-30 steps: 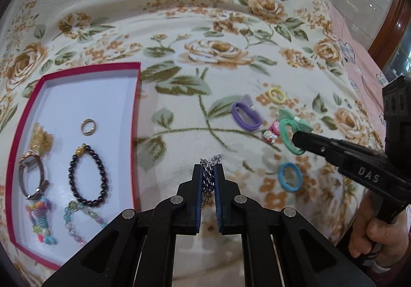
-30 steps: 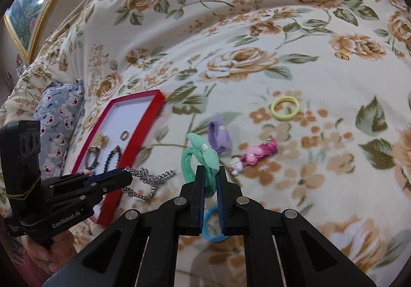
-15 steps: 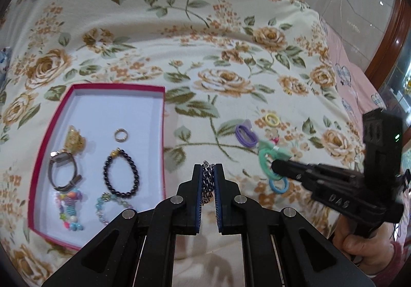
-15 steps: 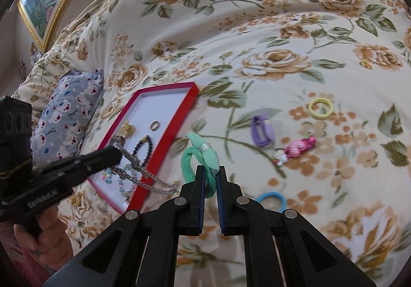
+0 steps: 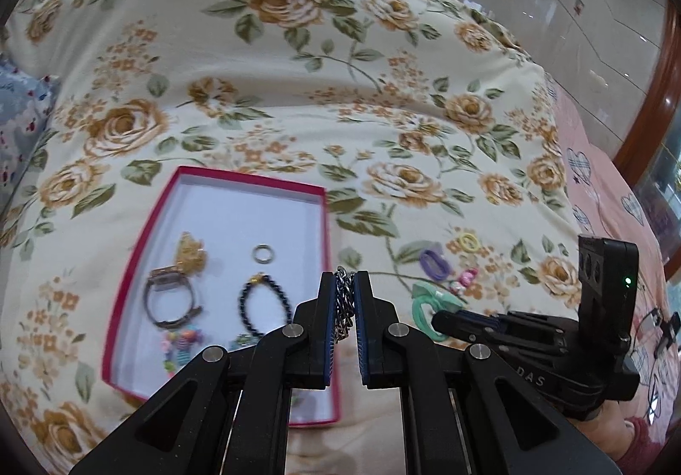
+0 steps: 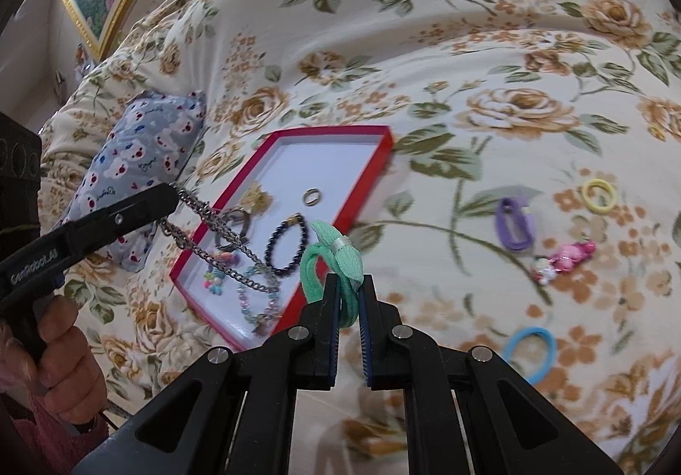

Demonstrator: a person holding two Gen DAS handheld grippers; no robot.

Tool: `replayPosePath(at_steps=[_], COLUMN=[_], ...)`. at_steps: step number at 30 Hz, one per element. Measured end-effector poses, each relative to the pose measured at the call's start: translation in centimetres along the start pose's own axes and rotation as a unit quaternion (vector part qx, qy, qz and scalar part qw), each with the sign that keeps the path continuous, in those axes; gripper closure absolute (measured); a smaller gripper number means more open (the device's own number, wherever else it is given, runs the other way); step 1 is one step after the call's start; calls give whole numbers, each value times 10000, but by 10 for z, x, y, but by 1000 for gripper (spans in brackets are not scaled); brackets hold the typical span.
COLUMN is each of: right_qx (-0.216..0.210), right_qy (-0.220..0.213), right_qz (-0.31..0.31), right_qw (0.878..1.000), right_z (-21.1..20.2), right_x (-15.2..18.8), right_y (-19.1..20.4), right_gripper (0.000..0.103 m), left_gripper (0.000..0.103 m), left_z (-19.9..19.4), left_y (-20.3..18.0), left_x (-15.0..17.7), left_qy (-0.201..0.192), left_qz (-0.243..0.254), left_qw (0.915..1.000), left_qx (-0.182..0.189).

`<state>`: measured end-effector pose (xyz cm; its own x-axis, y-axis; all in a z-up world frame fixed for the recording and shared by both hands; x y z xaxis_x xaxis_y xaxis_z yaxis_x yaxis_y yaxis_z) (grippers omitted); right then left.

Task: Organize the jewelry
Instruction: 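Carry the silver chain and green hair tie over the white box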

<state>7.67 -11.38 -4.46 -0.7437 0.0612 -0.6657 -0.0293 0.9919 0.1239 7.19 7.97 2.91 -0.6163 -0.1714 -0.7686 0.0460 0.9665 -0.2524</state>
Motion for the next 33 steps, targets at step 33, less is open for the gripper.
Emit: replayPosePath(at_steps=[33], right_qx=[-266], right_qy=[1104], right_qz=[-708], right_qw=[9910], right_z=[114], right_x=[20], right_y=[67], right_gripper=[95], left_gripper=[96], left_z=[65], left_y=[94], left_x=[30], left_qy=[645], left_qz=[-692], left_qw=[9900], left_qx=[-1047])
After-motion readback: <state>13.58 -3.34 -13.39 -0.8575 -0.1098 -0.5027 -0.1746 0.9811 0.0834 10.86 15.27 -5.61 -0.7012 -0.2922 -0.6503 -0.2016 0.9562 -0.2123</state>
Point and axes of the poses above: each gripper's, at about its wrist camera, not at the fingertips, and z roughly the way its jaws point, y to its left, x to its underside, the point moved 4 cm from there along z, roughly the way its jaws point, and after that the axes turned 7 degrees about -y, right-handed, at the moved point
